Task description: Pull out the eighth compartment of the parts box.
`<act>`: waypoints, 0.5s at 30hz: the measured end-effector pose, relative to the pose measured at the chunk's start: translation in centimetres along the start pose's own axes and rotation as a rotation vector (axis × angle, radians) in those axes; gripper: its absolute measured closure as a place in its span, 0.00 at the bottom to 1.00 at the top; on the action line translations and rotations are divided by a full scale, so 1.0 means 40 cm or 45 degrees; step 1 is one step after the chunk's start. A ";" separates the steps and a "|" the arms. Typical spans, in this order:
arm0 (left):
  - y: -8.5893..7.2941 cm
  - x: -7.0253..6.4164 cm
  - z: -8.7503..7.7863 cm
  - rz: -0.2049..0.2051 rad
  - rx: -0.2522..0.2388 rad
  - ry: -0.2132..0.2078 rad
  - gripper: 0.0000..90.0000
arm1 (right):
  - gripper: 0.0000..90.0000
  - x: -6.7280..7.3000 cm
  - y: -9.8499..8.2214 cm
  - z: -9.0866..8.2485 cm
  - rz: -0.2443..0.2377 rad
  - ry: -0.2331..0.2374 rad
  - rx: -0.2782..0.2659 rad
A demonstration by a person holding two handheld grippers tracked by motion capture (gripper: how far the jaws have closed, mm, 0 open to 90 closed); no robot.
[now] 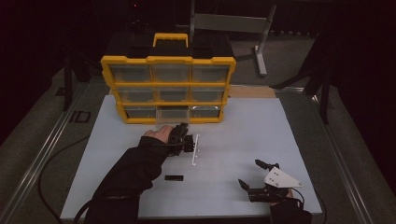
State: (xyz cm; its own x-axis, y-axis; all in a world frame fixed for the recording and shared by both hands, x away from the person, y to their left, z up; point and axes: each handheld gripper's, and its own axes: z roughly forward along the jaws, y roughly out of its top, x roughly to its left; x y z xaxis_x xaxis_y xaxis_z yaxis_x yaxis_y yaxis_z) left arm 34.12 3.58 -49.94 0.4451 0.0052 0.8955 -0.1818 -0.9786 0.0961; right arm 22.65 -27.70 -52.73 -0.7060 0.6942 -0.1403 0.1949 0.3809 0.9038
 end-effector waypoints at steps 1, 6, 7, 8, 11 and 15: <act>-0.001 0.004 -0.002 -0.007 0.005 0.000 0.83 | 0.10 0.000 0.000 0.000 0.001 0.000 0.000; -0.006 0.010 -0.006 -0.054 -0.003 0.010 0.65 | 0.10 0.000 0.000 -0.001 0.000 0.001 -0.001; -0.010 0.017 -0.012 -0.095 -0.020 0.005 0.65 | 0.10 0.000 0.000 -0.001 0.000 0.001 0.000; -0.012 0.021 -0.014 -0.123 -0.025 0.010 0.57 | 0.10 0.000 0.000 0.000 0.001 0.000 0.000; -0.018 0.038 -0.023 -0.209 -0.052 -0.012 0.41 | 0.10 0.000 0.000 0.000 -0.002 0.000 0.000; -0.025 0.057 -0.032 -0.314 -0.080 -0.073 0.26 | 0.10 0.000 0.000 0.001 -0.002 0.001 0.002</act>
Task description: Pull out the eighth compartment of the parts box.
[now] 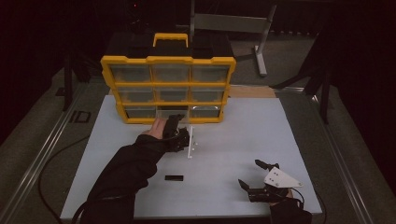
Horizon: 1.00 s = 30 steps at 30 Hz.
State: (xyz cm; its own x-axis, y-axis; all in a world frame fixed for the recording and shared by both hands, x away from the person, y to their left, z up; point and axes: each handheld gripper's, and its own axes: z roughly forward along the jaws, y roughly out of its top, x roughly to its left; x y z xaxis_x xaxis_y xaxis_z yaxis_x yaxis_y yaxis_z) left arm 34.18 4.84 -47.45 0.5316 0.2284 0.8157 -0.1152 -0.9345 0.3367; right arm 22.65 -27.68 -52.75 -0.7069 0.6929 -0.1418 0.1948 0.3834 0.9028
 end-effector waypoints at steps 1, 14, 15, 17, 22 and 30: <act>-0.001 0.004 -0.002 -0.035 -0.006 -0.021 0.23 | 0.10 0.000 0.000 0.000 -0.001 0.000 0.000; -0.043 0.057 -0.026 -0.481 -0.095 -0.283 0.00 | 0.10 0.001 0.000 0.000 0.002 0.000 0.002; -0.048 0.061 -0.029 -0.518 -0.101 -0.295 0.00 | 0.10 0.001 0.000 0.000 -0.001 -0.002 0.000; -0.058 0.068 -0.034 -0.577 -0.122 -0.323 0.00 | 0.10 0.001 0.000 0.000 0.000 -0.001 0.000; -0.084 0.078 -0.053 -0.728 -0.183 -0.378 0.00 | 0.10 0.001 0.000 0.000 -0.001 -0.001 0.000; -0.120 0.074 -0.082 -0.842 -0.215 -0.402 0.00 | 0.10 0.002 0.001 0.000 -0.001 -0.001 0.002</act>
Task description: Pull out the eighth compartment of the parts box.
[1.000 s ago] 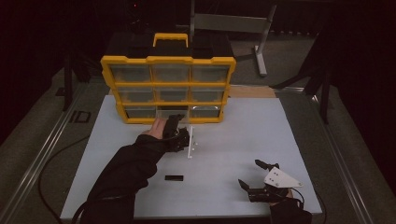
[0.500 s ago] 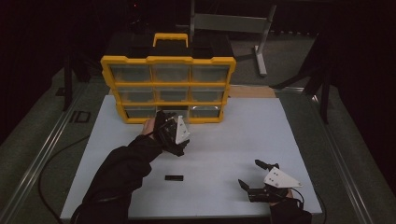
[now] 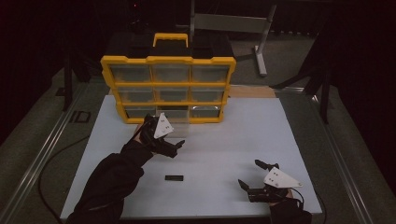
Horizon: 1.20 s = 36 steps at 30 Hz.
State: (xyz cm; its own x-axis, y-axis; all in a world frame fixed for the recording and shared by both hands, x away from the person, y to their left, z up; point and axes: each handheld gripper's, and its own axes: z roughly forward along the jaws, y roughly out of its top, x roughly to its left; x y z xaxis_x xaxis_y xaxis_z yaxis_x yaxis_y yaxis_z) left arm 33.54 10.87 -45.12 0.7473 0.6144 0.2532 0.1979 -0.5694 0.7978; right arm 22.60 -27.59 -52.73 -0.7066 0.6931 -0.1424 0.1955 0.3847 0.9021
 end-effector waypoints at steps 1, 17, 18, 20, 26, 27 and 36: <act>-0.004 -0.001 -0.004 -0.006 -0.004 -0.006 0.00 | 0.10 -0.001 0.000 0.000 -0.003 0.002 -0.001; -0.076 -0.019 -0.053 -0.073 -0.037 0.007 0.00 | 0.10 -0.001 0.000 -0.001 0.003 -0.002 -0.002; -0.081 -0.021 -0.055 -0.081 -0.040 -0.001 0.00 | 0.10 -0.001 0.000 -0.001 0.003 -0.002 -0.003; -0.092 -0.025 -0.059 -0.084 -0.035 -0.008 0.00 | 0.10 -0.001 0.000 -0.001 0.006 -0.001 -0.003; -0.127 -0.037 -0.070 -0.115 -0.031 -0.028 0.00 | 0.10 0.000 0.000 0.000 0.007 -0.003 0.000; -0.133 -0.039 -0.070 -0.124 -0.029 -0.032 0.00 | 0.10 0.000 0.000 0.000 0.006 -0.004 0.001; -0.181 -0.065 -0.080 -0.153 -0.027 -0.048 0.00 | 0.10 0.001 0.000 0.000 0.010 -0.002 0.002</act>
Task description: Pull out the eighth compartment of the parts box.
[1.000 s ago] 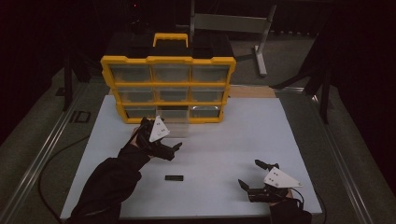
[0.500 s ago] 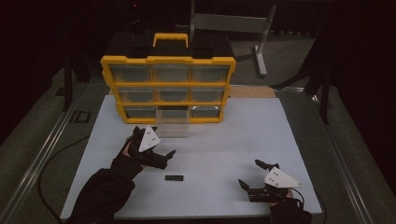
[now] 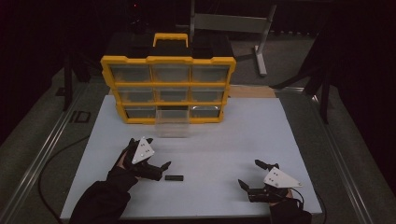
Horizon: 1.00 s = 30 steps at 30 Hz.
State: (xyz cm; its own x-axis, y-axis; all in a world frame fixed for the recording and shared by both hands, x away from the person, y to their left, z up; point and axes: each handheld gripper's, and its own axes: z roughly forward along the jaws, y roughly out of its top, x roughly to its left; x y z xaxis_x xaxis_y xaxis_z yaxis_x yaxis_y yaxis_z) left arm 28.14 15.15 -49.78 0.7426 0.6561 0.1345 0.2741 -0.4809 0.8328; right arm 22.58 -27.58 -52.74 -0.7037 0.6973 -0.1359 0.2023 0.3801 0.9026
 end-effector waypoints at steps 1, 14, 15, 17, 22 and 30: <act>-0.006 -0.003 -0.001 -0.009 -0.003 0.001 0.00 | 0.10 0.000 0.000 0.000 -0.002 0.000 0.001; -0.067 -0.034 -0.007 -0.024 0.019 -0.006 0.00 | 0.10 0.001 0.000 0.000 -0.011 0.004 0.003; -0.072 -0.035 -0.007 -0.024 0.023 -0.005 0.00 | 0.10 0.000 -0.001 0.000 -0.009 0.004 0.002; -0.080 -0.038 -0.009 -0.031 0.030 -0.007 0.00 | 0.10 0.000 0.000 0.000 -0.011 0.003 0.002; -0.098 -0.044 -0.019 -0.046 0.024 -0.027 0.00 | 0.10 0.000 -0.001 0.000 -0.010 0.004 0.002; -0.116 -0.050 -0.023 -0.048 0.033 0.006 0.00 | 0.10 -0.001 -0.001 0.000 -0.015 0.007 0.002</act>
State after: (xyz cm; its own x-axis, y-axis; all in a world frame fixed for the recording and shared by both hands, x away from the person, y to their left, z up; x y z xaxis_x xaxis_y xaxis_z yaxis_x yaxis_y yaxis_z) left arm 24.83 16.59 -53.43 0.7286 0.6767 0.1055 0.3176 -0.4704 0.8233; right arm 22.58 -27.62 -52.76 -0.7101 0.6892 -0.1444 0.1947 0.3893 0.9003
